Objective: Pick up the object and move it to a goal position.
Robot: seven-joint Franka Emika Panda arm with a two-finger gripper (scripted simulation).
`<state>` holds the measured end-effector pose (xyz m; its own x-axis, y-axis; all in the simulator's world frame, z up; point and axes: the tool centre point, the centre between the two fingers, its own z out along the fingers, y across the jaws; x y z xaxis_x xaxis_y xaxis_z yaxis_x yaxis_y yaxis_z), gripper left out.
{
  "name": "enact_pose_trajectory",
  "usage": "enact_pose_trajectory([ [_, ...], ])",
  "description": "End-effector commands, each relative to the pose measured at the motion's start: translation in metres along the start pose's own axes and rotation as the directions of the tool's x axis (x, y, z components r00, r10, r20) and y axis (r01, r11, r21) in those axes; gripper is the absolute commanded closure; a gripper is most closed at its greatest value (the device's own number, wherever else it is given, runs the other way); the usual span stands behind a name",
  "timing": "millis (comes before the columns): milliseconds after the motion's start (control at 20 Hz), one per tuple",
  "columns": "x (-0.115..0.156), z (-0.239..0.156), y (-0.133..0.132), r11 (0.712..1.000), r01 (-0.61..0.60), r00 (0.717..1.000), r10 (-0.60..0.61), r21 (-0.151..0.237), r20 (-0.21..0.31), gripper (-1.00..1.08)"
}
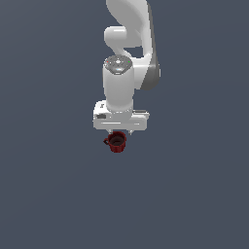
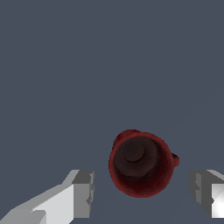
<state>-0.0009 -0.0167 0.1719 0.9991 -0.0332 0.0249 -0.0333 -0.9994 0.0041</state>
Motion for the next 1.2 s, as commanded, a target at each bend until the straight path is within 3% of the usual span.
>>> enact_pose_trajectory([
  [0, 0.0, 0.002, 0.001, 1.0, 0.001, 1.0, -0.001, 0.003, -0.006, -0.6],
  [500, 0.0, 0.021, 0.008, 0.999, 0.013, 0.997, -0.01, 0.031, -0.072, -0.6],
  [1150, -0.008, 0.054, 0.027, 0.997, 0.029, 0.972, -0.012, 0.07, -0.233, -0.6],
])
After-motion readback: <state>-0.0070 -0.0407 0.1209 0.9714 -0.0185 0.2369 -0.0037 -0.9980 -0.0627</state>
